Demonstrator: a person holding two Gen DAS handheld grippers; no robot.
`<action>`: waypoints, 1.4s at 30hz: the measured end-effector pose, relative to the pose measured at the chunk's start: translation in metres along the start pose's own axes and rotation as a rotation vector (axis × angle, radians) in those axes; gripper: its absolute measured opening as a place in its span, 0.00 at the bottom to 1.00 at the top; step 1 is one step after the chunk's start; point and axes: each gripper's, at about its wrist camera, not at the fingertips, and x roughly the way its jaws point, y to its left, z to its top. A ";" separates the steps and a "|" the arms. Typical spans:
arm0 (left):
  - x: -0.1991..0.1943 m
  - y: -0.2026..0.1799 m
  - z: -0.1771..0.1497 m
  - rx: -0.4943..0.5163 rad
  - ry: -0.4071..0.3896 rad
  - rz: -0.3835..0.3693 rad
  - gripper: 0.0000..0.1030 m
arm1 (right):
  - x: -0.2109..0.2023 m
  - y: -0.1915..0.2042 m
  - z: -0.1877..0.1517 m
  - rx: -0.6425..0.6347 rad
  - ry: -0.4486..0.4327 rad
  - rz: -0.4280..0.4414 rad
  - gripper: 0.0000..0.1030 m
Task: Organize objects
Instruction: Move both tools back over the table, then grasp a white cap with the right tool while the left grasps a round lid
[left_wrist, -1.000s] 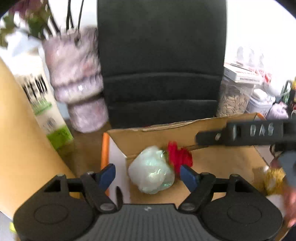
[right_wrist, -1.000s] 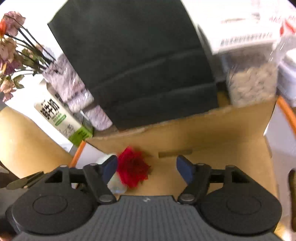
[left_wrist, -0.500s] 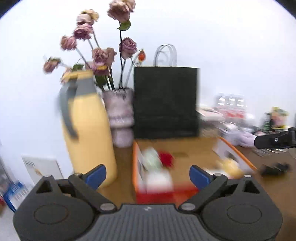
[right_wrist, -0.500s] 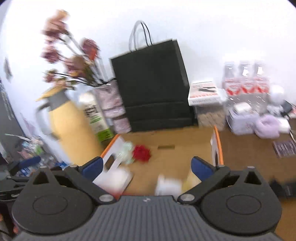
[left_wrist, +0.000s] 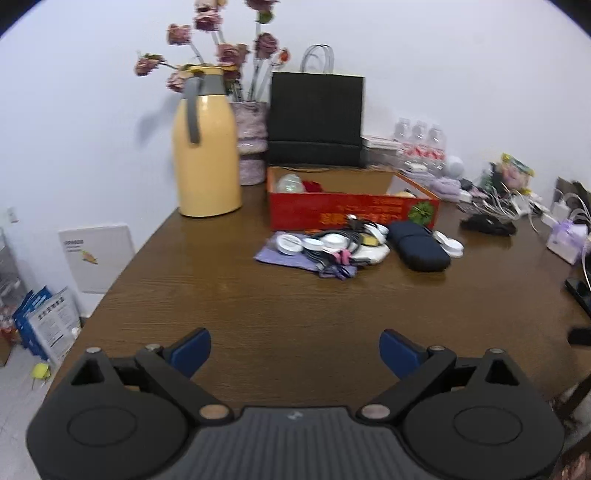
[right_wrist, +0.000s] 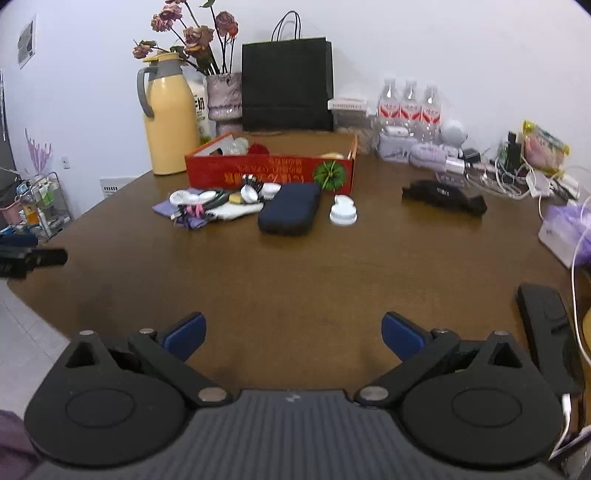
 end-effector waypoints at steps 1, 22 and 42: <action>0.001 0.002 0.003 -0.007 -0.005 0.003 0.95 | -0.002 0.001 -0.001 -0.009 0.000 0.004 1.00; 0.172 -0.021 0.078 0.079 -0.004 -0.066 0.55 | 0.139 -0.028 0.070 0.021 -0.099 -0.125 0.65; 0.241 -0.028 0.092 0.130 0.091 -0.073 0.27 | 0.251 -0.049 0.098 0.006 -0.016 -0.119 0.38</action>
